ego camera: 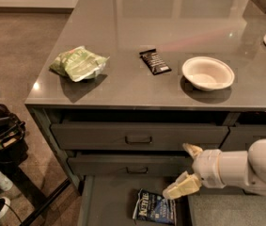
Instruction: Pick blue chip bag from bottom drawer and place on counter
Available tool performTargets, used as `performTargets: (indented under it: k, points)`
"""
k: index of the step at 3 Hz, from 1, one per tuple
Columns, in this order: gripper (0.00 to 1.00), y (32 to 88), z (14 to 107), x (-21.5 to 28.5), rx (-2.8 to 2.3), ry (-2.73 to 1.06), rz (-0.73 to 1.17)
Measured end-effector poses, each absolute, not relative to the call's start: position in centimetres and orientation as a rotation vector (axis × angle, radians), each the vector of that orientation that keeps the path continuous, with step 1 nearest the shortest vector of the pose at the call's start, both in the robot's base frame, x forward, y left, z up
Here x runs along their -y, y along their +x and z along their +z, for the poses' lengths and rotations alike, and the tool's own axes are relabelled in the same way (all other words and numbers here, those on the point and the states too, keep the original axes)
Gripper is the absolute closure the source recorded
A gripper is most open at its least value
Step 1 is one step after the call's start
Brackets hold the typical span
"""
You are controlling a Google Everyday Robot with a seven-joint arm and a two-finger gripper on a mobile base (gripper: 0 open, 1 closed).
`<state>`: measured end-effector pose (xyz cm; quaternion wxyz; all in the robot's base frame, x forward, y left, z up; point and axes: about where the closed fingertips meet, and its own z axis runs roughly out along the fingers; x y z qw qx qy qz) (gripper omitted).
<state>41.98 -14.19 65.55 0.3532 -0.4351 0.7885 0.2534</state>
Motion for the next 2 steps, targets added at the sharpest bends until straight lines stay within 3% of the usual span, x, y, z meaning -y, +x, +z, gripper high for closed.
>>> performTargets:
  k: [2]
  points:
    - [0.0, 41.56, 62.07, 13.62, -2.05, -1.093, 0.748]
